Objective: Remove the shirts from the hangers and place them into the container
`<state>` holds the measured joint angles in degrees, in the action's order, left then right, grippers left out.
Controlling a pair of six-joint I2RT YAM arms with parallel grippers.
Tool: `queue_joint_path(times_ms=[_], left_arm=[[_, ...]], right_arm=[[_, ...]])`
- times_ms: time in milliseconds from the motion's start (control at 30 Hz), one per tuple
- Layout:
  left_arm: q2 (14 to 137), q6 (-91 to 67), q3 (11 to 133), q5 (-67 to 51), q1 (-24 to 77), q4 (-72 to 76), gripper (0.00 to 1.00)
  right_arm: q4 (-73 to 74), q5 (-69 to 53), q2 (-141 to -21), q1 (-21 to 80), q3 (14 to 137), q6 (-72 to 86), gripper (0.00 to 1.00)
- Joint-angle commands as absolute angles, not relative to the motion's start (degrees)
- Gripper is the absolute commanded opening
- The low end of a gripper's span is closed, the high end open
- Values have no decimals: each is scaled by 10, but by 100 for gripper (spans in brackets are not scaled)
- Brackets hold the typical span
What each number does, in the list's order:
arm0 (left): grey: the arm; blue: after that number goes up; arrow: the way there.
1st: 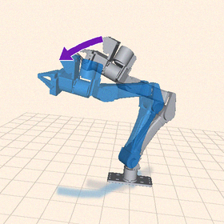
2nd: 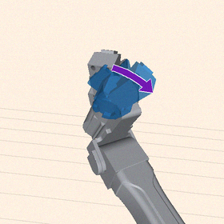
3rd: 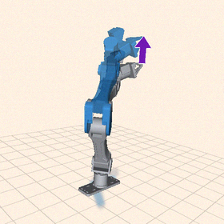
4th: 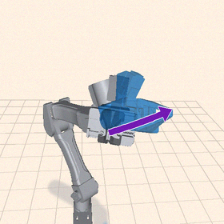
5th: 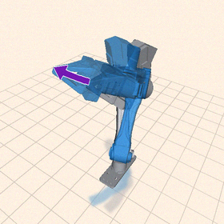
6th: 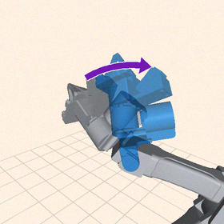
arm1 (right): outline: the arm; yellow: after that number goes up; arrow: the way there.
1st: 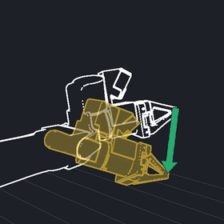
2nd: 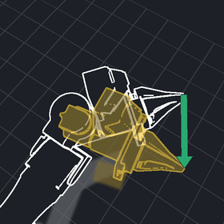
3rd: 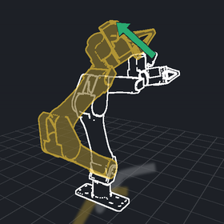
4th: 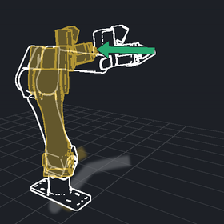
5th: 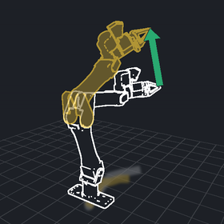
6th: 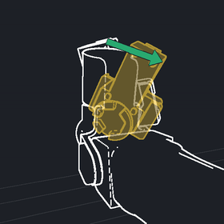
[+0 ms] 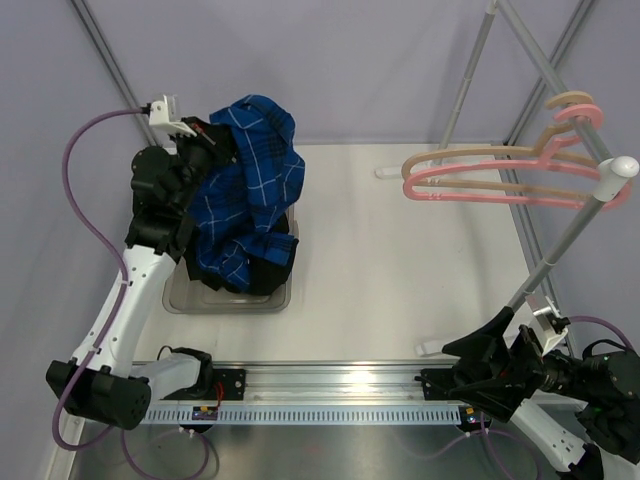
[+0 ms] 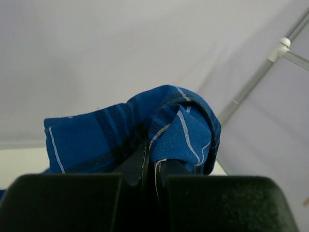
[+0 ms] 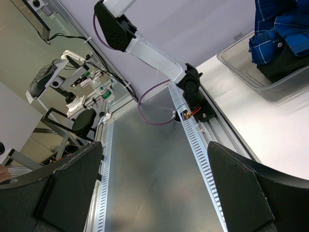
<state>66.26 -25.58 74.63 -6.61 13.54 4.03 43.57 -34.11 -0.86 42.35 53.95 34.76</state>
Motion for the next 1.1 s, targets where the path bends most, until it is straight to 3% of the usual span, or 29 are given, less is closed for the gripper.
queue_joint_path(times_ms=[0, 200, 400, 767, 1000, 1067], left_arm=[[639, -409, 658, -163, 120, 157, 0], [640, -470, 621, -199, 122, 230, 0], [699, -556, 675, -288, 146, 333, 0], [659, -658, 604, -254, 158, 474, 0], [562, -634, 512, -170, 138, 362, 0], [527, -600, 494, -112, 129, 264, 0]], right_arm=[[447, -345, -4, 420, 557, 350, 100], [468, -342, 15, 420, 565, 340, 99], [464, -342, 18, 420, 555, 342, 100], [468, -342, 24, 420, 556, 342, 100], [469, -338, 39, 420, 550, 349, 100], [462, -338, 40, 419, 548, 352, 99]])
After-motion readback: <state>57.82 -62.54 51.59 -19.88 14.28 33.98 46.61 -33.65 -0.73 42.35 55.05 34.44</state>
